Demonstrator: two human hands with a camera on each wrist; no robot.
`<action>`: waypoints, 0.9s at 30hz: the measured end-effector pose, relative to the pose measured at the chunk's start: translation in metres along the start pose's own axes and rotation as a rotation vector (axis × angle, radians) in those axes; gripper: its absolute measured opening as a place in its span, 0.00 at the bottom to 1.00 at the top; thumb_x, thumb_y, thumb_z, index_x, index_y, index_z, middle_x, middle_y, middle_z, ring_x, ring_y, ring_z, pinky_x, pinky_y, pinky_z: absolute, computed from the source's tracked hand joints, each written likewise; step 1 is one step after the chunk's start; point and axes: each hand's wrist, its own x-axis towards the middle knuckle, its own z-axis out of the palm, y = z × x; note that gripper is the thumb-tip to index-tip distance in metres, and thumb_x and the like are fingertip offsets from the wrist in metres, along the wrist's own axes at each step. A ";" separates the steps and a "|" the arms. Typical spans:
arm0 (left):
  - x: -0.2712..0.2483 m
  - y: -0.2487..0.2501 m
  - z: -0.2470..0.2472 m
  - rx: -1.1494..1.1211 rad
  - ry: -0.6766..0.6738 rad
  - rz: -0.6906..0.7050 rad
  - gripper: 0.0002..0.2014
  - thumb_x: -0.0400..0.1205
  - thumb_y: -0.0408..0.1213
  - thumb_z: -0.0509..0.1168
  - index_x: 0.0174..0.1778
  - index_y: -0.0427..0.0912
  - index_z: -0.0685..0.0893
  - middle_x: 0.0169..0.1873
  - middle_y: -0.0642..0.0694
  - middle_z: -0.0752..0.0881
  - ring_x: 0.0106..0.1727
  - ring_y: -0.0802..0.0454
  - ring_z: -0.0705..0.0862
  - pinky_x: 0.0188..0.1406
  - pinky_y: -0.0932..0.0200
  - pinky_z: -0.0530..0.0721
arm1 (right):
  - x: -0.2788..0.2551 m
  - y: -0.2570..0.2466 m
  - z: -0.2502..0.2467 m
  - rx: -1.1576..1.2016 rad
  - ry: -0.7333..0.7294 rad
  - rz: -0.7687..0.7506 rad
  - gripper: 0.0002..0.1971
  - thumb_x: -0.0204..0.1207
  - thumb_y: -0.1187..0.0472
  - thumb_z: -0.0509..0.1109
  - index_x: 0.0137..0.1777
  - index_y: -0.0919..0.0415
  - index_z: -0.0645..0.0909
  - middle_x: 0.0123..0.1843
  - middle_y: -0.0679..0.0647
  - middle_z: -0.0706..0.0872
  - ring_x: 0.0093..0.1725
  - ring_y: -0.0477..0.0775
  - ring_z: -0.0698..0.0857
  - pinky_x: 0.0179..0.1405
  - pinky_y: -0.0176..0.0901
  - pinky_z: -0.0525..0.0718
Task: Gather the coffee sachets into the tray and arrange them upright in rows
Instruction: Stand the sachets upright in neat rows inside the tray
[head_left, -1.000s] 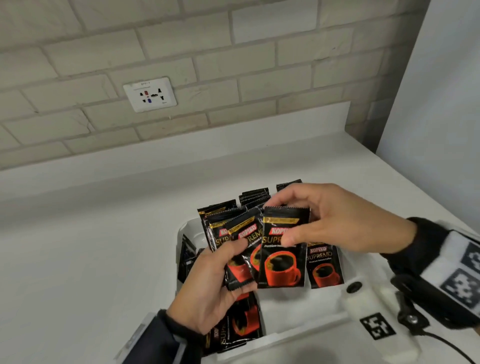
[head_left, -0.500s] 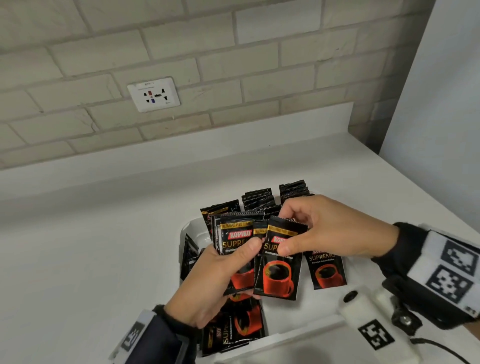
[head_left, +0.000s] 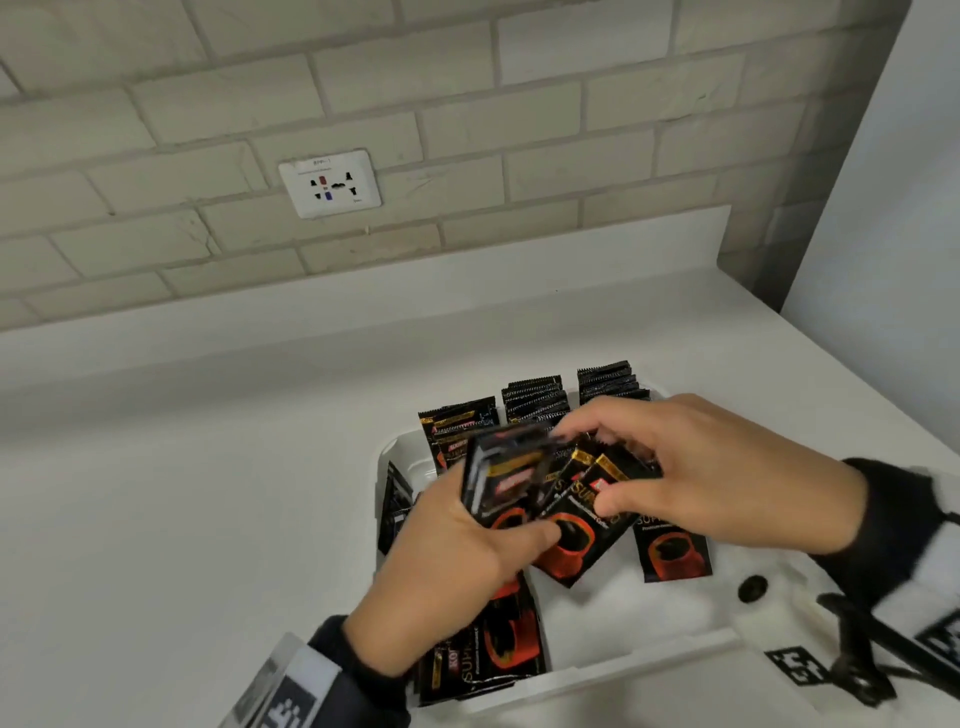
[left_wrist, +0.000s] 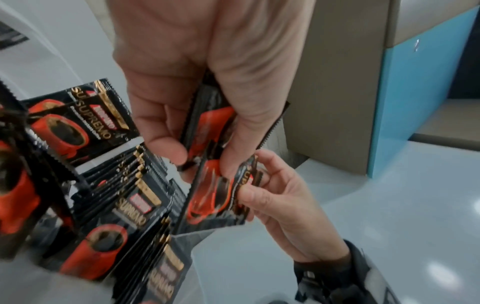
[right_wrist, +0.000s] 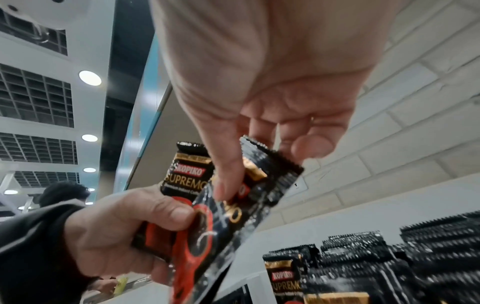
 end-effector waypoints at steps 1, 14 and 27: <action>0.002 0.002 -0.007 -0.006 0.042 0.000 0.10 0.72 0.32 0.73 0.42 0.52 0.86 0.35 0.58 0.89 0.33 0.64 0.86 0.32 0.70 0.84 | 0.003 -0.002 -0.004 -0.011 -0.004 -0.003 0.19 0.71 0.52 0.73 0.50 0.27 0.69 0.39 0.33 0.80 0.40 0.29 0.78 0.37 0.27 0.73; 0.005 -0.004 -0.095 -0.529 0.392 0.030 0.09 0.63 0.38 0.67 0.32 0.54 0.91 0.35 0.52 0.90 0.37 0.54 0.90 0.25 0.67 0.84 | 0.115 -0.034 -0.002 -0.530 -0.129 -0.077 0.14 0.74 0.57 0.71 0.57 0.51 0.73 0.40 0.44 0.74 0.38 0.45 0.73 0.30 0.36 0.66; 0.006 -0.020 -0.108 -0.586 0.351 -0.053 0.15 0.57 0.33 0.75 0.38 0.51 0.89 0.37 0.48 0.91 0.35 0.51 0.90 0.24 0.64 0.85 | 0.176 -0.042 0.065 -0.981 -0.424 -0.163 0.11 0.77 0.65 0.67 0.58 0.65 0.78 0.54 0.60 0.82 0.48 0.59 0.85 0.26 0.42 0.73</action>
